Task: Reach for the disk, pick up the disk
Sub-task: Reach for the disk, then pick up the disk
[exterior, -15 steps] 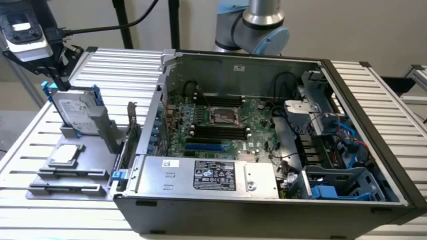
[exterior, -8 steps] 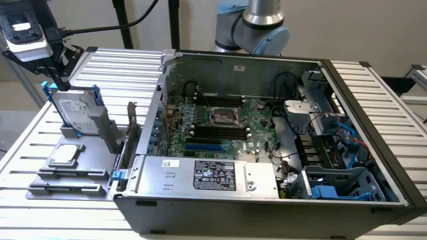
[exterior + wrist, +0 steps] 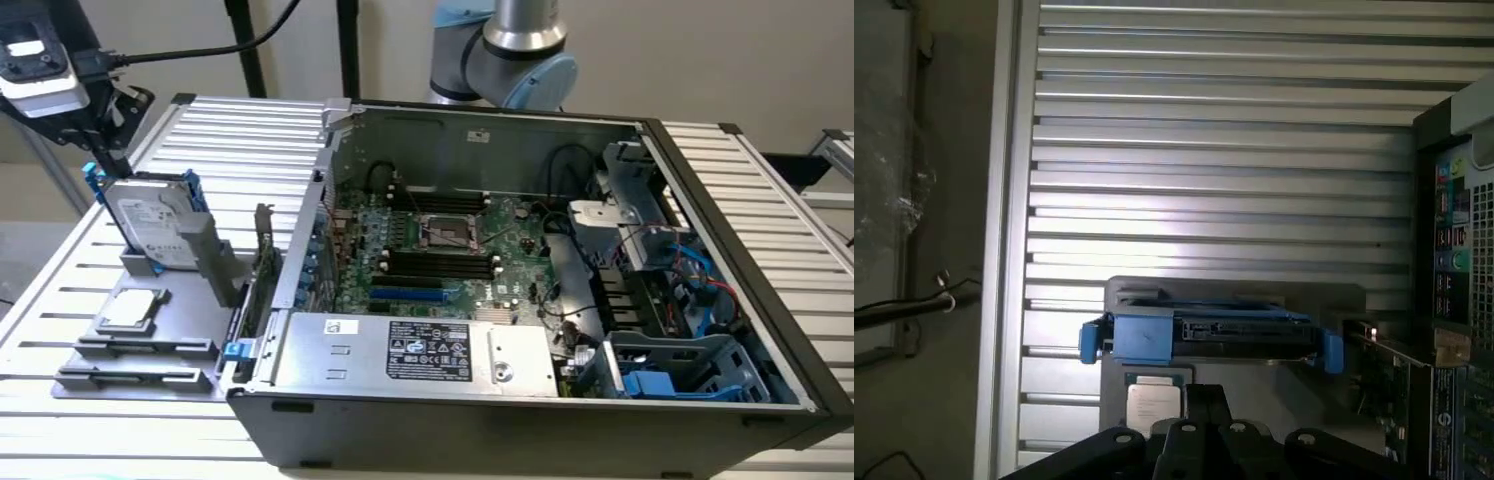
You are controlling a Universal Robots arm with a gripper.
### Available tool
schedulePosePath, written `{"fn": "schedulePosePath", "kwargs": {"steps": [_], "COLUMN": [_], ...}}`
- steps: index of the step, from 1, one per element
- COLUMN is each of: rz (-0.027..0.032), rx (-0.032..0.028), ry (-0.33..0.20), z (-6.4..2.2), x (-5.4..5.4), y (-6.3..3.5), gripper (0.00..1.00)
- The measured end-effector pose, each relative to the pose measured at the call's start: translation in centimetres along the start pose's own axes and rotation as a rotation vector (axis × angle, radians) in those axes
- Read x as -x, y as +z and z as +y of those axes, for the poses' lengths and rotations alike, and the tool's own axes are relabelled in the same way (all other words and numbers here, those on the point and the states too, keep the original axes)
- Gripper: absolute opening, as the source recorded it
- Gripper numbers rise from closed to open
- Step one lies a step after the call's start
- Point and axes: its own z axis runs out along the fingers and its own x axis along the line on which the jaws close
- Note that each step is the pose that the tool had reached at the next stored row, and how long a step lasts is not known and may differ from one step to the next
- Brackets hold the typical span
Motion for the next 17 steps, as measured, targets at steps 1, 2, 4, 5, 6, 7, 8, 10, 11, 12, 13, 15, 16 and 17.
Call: {"fn": "schedulePosePath", "kwargs": {"steps": [1, 2, 4, 5, 6, 7, 8, 10, 11, 12, 13, 15, 16, 17], "rz": [0.0, 0.0, 0.0, -0.0001, 0.0, 0.0001, 0.0, 0.0001, 0.0, 0.0, 0.0001, 0.0001, 0.0, 0.0001], "rx": [0.0, 0.0, 0.0, -0.0001, -0.0003, -0.0006, -0.0008, -0.0012, -0.0013, -0.0013, -0.0014, -0.0014, -0.0013, -0.0014], "ry": [0.0, 0.0, 0.0, 0.0, 0.0, 0.0, 0.0, 0.0, 0.0, 0.0, 0.0, 0.0, 0.0, 0.0], "z": [0.26, 0.57, 1.19, 1.42, 1.64, 1.81, 1.98, 2.14, 2.15, 2.15, 2.15, 2.15, 2.15, 2.15], "x": [-0.3, -0.7, -1.1, -1.2, -1.3, -1.4, -1.5, -1.7, -1.7, -1.7, -1.7, -1.8, -1.8, -1.8], "y": [0.0, 0.01, 0.0, 0.0, -0.01, -0.03, -0.02, -0.02, -0.02, -0.02, -0.03, -0.02, -0.02, -0.02], "gripper": [0.11, 0.11, 0.11, 0.11, 0.11, 0.11, 0.11, 0.11, 0.11, 0.11, 0.11, 0.11, 0.11, 0.11]}}
